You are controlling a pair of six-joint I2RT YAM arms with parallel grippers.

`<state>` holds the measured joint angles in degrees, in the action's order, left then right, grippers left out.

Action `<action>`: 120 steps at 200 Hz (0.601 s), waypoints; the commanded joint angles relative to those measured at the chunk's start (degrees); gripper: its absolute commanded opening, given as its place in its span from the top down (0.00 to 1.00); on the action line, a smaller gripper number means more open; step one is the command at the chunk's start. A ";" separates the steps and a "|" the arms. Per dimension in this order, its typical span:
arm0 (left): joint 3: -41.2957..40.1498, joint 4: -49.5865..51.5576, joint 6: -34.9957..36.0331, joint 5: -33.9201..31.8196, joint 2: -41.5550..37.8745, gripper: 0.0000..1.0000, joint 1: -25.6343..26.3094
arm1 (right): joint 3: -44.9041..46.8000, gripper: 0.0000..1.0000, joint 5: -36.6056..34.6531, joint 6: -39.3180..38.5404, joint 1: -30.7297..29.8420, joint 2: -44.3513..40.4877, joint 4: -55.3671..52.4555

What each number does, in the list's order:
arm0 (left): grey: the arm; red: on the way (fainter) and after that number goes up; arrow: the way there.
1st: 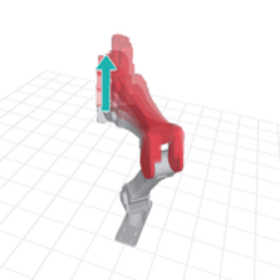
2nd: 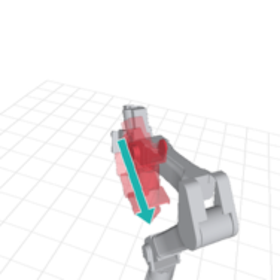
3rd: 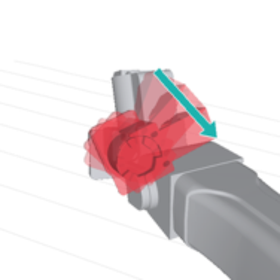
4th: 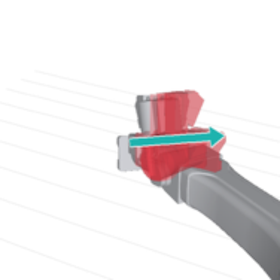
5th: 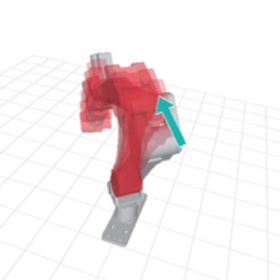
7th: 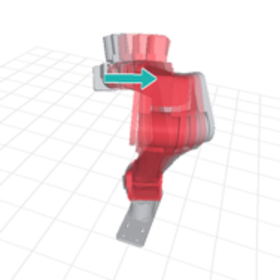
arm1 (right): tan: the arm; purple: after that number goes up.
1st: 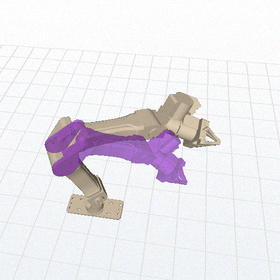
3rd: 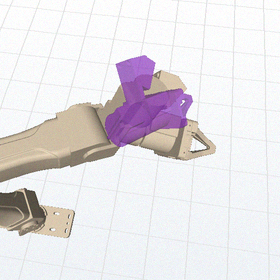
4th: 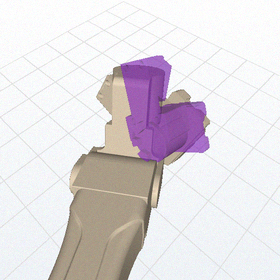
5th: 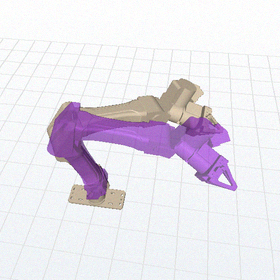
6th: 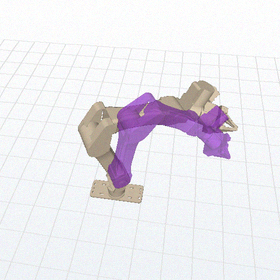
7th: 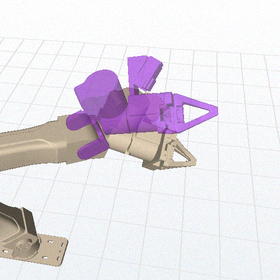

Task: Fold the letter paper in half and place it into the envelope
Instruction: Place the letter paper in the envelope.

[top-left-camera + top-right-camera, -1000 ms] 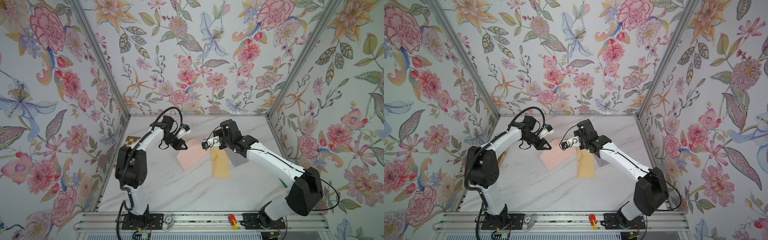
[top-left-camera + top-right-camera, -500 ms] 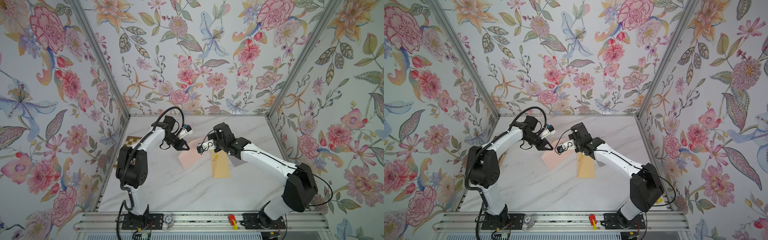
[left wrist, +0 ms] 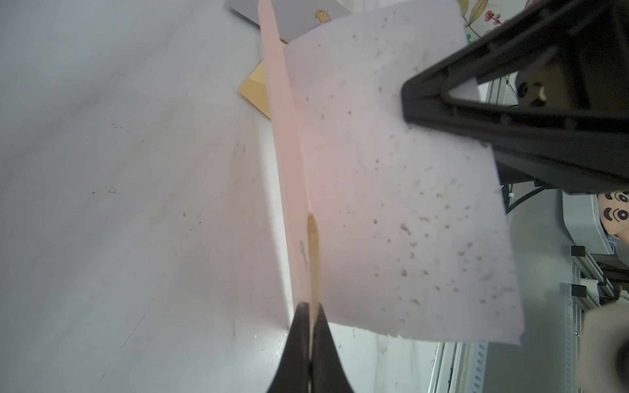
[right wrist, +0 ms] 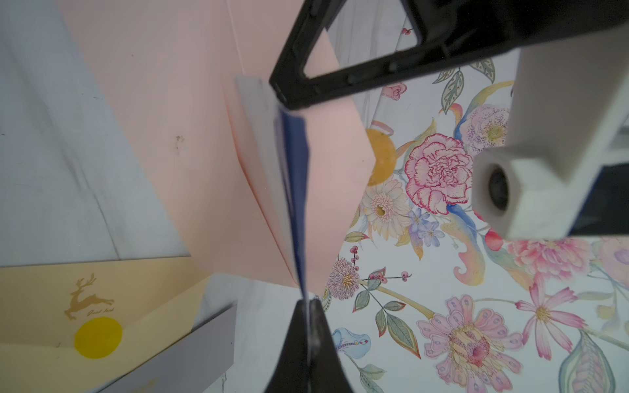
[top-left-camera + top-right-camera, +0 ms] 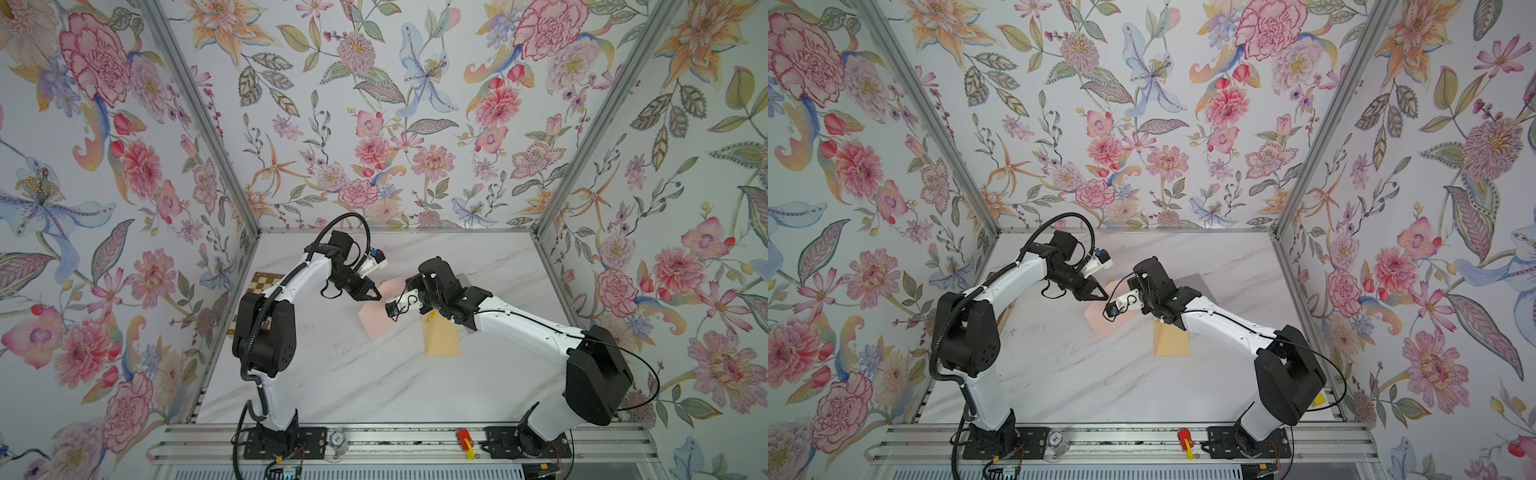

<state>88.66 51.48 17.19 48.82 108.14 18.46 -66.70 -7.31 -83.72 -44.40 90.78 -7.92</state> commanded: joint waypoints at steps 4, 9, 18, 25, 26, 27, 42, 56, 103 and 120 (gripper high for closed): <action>1.51 2.02 0.98 1.10 -1.42 1.00 0.76 | 1.28 1.00 2.92 2.39 -0.77 0.89 1.61; 1.51 2.12 1.00 1.15 -1.57 1.00 0.85 | 1.38 1.00 3.29 2.63 -0.77 0.97 1.84; 1.36 2.26 0.88 1.13 -1.86 1.00 1.01 | 1.62 1.00 3.98 3.02 -0.82 0.96 2.09; 1.27 2.47 1.09 1.06 -2.05 1.00 1.14 | 1.73 1.00 4.49 3.34 -0.77 1.04 2.32; 1.26 2.48 1.00 1.04 -2.14 1.00 1.14 | 1.74 1.00 4.58 3.41 -0.77 1.01 2.31; 1.25 2.48 0.96 1.03 -2.18 1.00 1.14 | 1.74 1.00 4.67 3.45 -0.77 1.04 2.30; 0.99 2.56 1.09 0.97 -2.64 1.00 1.27 | 1.71 1.00 5.46 3.96 -0.82 1.15 2.23; 0.71 2.73 1.08 1.01 -3.17 1.00 1.34 | 1.66 1.00 5.72 4.18 -0.77 1.45 2.21; -0.64 3.01 1.23 0.91 -5.17 1.00 1.49 | 1.92 1.00 5.72 5.22 -0.56 2.20 2.21; -1.15 2.99 1.22 0.67 -5.39 1.00 1.49 | 2.17 1.00 5.77 6.26 -0.19 1.97 2.45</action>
<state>88.38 52.95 17.21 48.88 105.21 19.49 -65.54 -2.63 -80.07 -44.93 92.38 -6.11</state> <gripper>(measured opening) 0.049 0.046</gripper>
